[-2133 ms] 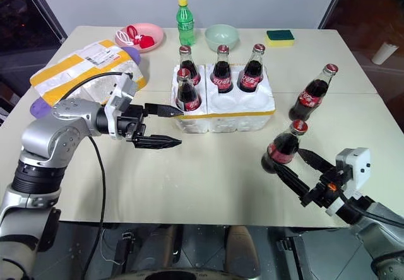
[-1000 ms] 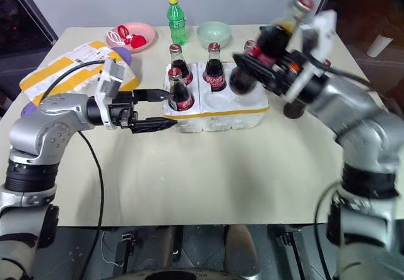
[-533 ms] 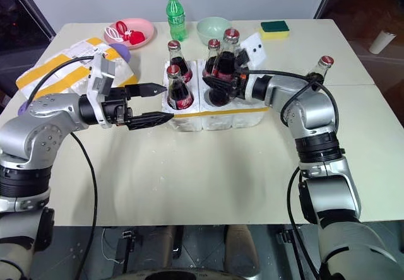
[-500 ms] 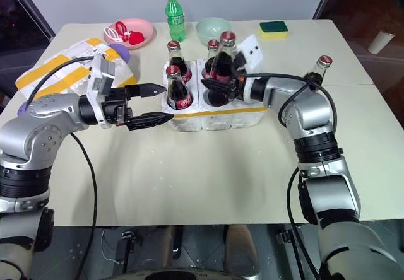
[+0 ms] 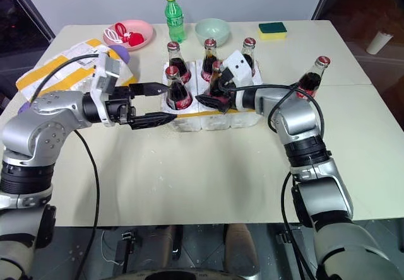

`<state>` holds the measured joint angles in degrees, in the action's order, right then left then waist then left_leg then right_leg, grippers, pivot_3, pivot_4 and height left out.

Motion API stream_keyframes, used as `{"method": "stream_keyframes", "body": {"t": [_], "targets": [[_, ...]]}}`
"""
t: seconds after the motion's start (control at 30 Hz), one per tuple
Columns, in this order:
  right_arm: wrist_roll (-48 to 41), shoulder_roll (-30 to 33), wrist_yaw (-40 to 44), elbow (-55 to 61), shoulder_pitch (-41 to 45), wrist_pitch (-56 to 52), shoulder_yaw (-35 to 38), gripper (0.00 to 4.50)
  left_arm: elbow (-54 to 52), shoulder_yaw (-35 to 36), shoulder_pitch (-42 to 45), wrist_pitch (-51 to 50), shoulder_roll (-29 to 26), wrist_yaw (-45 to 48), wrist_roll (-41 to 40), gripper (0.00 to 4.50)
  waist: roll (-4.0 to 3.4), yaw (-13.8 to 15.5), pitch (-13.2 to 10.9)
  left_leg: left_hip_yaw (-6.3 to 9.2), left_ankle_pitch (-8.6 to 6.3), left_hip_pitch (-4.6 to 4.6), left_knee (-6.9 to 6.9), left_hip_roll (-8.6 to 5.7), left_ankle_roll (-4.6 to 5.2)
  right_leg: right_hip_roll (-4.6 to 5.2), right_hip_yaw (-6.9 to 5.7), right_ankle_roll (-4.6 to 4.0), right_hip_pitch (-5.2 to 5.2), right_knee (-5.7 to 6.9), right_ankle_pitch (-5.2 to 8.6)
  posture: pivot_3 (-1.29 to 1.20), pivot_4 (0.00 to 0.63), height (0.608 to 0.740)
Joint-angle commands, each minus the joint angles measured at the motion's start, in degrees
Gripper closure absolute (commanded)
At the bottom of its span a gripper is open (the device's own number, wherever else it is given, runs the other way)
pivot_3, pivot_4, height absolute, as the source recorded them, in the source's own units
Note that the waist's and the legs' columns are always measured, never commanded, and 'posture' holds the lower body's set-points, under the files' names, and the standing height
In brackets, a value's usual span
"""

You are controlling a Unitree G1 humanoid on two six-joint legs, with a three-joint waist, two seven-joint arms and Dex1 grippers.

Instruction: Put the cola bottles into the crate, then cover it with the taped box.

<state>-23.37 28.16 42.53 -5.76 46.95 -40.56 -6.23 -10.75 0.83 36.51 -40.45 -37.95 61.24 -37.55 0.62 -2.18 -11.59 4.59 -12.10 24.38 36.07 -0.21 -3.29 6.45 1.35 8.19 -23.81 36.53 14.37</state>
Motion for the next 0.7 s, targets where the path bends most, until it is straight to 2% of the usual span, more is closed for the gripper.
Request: {"method": "stream_keyframes", "body": {"t": [0.03, 0.17, 0.27, 0.4, 0.5, 0.7], "targets": [[-6.7, 4.2, -1.2, 13.8, -2.8, -6.9, 9.7, 0.06, -1.2, 0.1, 0.8, 0.7, 0.1, 1.0, -0.9, 0.00, 0.00, 0.3, 0.0, 0.00, 0.00, 0.01, -0.01, 0.00, 0.00, 0.00, 0.00, 0.00, 0.00, -0.03, 0.00, 0.00, 0.150, 0.739], [-14.0, 11.4, -4.0, 27.5, -11.4, -16.5, 23.7, 0.06, -2.3, -0.3, 0.9, -0.3, 0.7, 1.5, -1.9, 0.00, 0.00, 1.4, 0.0, 0.01, -0.01, 0.03, -0.02, 0.00, 0.01, 0.00, -0.01, 0.00, 0.03, -0.12, 0.00, 0.00, 0.150, 0.739], [-14.6, 15.8, -6.6, 34.4, -21.0, -20.3, 33.3, 0.06, -3.0, -0.8, 1.0, -0.8, 1.0, 2.1, -2.4, 0.00, 0.02, 1.7, 0.0, 0.08, -0.02, -0.03, 0.01, 0.00, 0.02, 0.00, -0.12, 0.00, 0.21, -0.23, 0.01, 0.00, 0.150, 0.739], [-13.1, 15.4, -11.8, 37.7, -31.7, -21.7, 43.0, 0.06, -3.1, -1.8, 1.2, -0.6, 1.5, 2.5, -2.4, 0.00, 0.01, 1.3, 0.0, 0.04, -0.02, -0.10, 0.06, 0.00, 0.03, 0.01, -0.09, -0.02, 0.38, -0.40, 0.02, 0.00, 0.150, 0.739], [-10.4, 13.9, -15.2, 37.1, -35.3, -18.0, 43.0, 0.06, -2.5, -2.4, 1.8, -0.2, 2.1, 2.6, -2.1, 0.00, 0.00, 1.0, 0.0, -0.02, -0.02, -0.22, 0.06, 0.00, 0.03, 0.01, -0.02, -0.04, 0.40, -0.36, 0.02, 0.00, 0.150, 0.739], [-3.6, 11.2, -19.4, 28.4, -34.8, -9.2, 36.2, 0.06, -2.5, -2.7, 2.2, -0.3, 2.4, 2.7, -2.1, 0.00, -0.02, 1.2, 0.0, -0.03, -0.02, -0.33, 0.06, 0.01, 0.03, 0.00, -0.01, -0.07, 0.52, -0.38, 0.03, 0.00, 0.150, 0.739]]}}
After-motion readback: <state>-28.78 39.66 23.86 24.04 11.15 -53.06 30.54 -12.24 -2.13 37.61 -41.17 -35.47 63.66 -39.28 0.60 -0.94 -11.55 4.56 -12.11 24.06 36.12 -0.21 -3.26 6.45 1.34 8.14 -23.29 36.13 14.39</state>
